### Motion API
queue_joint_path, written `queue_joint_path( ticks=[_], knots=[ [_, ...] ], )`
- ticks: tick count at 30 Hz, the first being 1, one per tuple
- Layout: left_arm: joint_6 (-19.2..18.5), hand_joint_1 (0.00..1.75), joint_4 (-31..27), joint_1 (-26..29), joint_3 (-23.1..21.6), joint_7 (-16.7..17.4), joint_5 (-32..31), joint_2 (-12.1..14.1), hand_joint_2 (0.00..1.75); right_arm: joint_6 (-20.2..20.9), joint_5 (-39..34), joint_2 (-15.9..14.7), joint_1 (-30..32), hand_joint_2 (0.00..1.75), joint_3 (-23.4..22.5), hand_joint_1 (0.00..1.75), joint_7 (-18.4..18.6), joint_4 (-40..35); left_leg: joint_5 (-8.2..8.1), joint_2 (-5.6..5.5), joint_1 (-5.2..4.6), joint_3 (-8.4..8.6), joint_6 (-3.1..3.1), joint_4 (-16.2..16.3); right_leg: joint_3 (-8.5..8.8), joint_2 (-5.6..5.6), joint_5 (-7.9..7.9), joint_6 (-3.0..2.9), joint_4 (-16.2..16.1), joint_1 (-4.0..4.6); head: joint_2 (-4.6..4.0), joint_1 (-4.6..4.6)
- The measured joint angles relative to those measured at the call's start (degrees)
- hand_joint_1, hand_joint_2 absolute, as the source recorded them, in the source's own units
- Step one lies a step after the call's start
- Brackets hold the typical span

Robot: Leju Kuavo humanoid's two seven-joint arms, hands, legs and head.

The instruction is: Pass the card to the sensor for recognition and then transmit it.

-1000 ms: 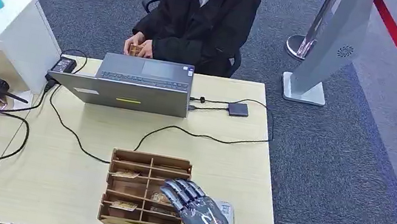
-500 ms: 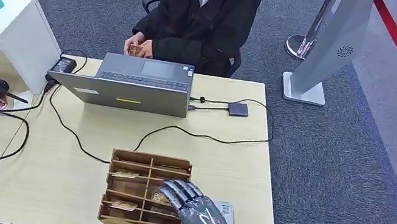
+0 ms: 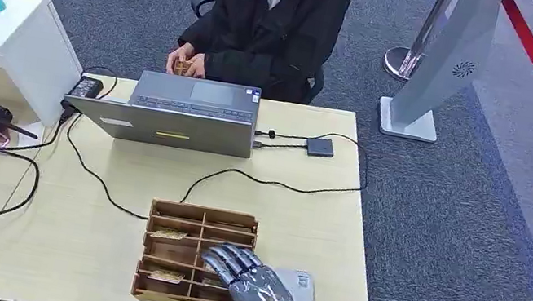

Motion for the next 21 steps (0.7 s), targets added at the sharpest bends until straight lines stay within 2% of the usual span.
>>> queue_joint_path(
  ticks=[12,13,14,21],
  knots=[
    [-0.2,0.00,0.0,0.0,0.0,0.0,0.0,0.0,0.00,0.7,0.1,0.3,-0.2,1.75,0.0,0.26,0.0,0.5,0.00,0.00,0.00,0.00,0.00,0.0,0.00,0.00,0.00,0.00,0.0,0.00,0.00,0.00],
    [-0.2,0.00,0.0,0.0,0.0,0.0,0.0,0.0,0.00,1.0,-0.2,0.3,-0.3,1.75,0.1,0.38,0.1,0.5,0.00,0.00,0.00,0.00,0.00,0.0,0.00,0.00,0.00,0.00,0.0,0.00,0.00,0.00],
    [-0.2,0.00,0.0,0.0,0.0,0.0,0.0,0.0,0.00,1.2,-0.5,0.3,-0.6,1.75,0.1,0.40,0.2,0.5,0.00,0.00,0.00,0.00,0.00,0.0,0.00,0.00,0.00,0.00,0.0,0.00,0.00,0.00],
    [-0.2,0.00,0.0,0.0,0.0,0.0,-0.2,0.0,0.00,1.3,-1.2,0.0,-1.2,1.75,0.1,0.40,0.6,0.0,0.00,0.00,0.00,0.00,0.00,0.0,0.00,0.00,0.00,0.00,0.0,0.00,0.00,0.00]
  ],
)
